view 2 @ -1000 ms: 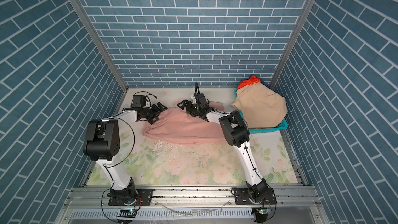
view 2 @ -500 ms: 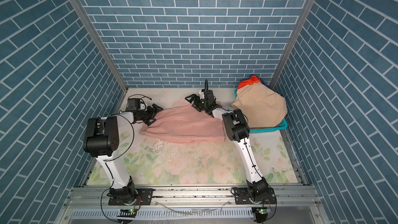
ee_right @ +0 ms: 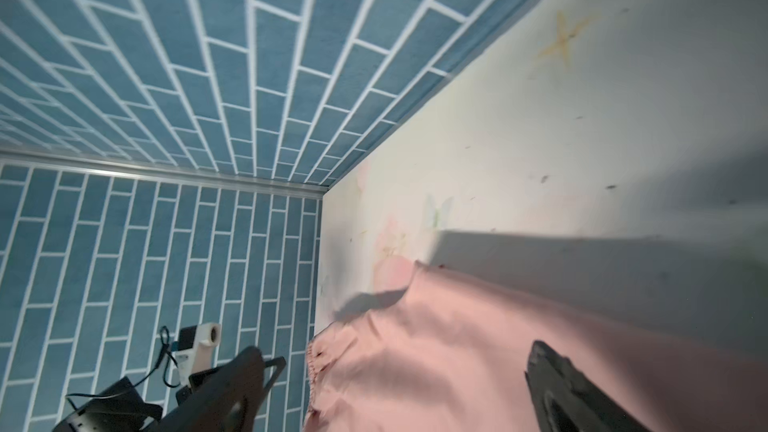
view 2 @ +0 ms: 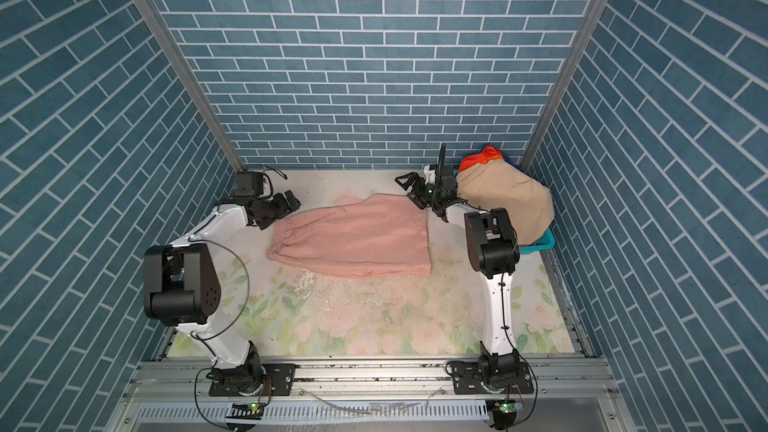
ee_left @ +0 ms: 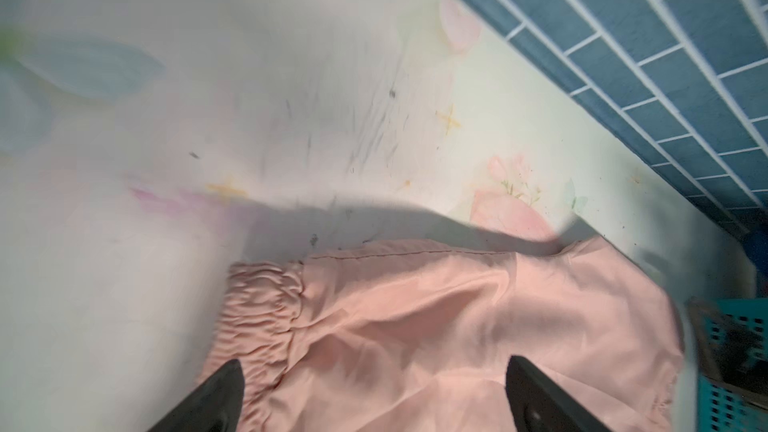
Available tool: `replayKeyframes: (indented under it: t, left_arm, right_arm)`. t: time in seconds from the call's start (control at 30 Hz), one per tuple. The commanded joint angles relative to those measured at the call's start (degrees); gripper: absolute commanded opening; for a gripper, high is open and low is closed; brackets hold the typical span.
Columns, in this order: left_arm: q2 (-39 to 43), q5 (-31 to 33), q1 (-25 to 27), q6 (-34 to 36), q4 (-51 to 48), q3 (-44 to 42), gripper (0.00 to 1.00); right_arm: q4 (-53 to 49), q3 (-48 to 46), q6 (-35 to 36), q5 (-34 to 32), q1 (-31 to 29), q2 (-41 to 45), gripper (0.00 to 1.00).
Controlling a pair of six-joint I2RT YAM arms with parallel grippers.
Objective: Fold and stack the shorts
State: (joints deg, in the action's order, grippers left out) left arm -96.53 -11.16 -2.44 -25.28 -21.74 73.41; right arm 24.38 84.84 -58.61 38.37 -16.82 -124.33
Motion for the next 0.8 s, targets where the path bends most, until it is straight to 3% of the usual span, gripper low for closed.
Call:
replayKeyframes:
  t: [0.0, 0.03, 0.1, 0.3, 0.43, 0.63, 0.77]
  left_arm:
    - [2.94, 12.36, -1.0, 5.31, -6.74, -0.85, 1.0]
    - [2.45, 10.35, -2.2, 4.81, -8.58, -0.64, 0.99]
    - [1.72, -0.49, -4.92, 6.1, -7.38, -1.52, 0.99]
    - [-3.26, -8.32, -5.26, 5.92, -6.05, -4.27, 1.0]
    - [-4.28, -9.07, -5.29, 5.48, -3.61, -7.63, 0.95]
    - [-7.88, -4.23, -5.34, 7.5, -8.14, -7.97, 0.94]
    - [-8.54, -5.51, -5.05, 6.97, -6.16, -8.13, 0.91]
  right_arm:
    - [-2.63, -4.53, 5.75, 0.3, -1.73, 10.44, 0.99]
    - [-4.5, -6.36, 7.38, 0.18, -1.94, 12.68, 0.99]
    - [-8.54, -9.49, 10.87, -0.51, -2.74, 16.62, 0.98]
    - [-17.59, -16.99, 17.59, -1.65, -4.97, 24.33, 0.99]
    - [-18.95, -21.48, 18.29, -0.82, -5.24, 26.39, 0.99]
    - [-15.23, -27.66, 16.81, 1.25, -5.9, 26.94, 0.99]
    - [-12.36, -30.36, 15.48, 2.41, -6.82, 26.25, 0.99]
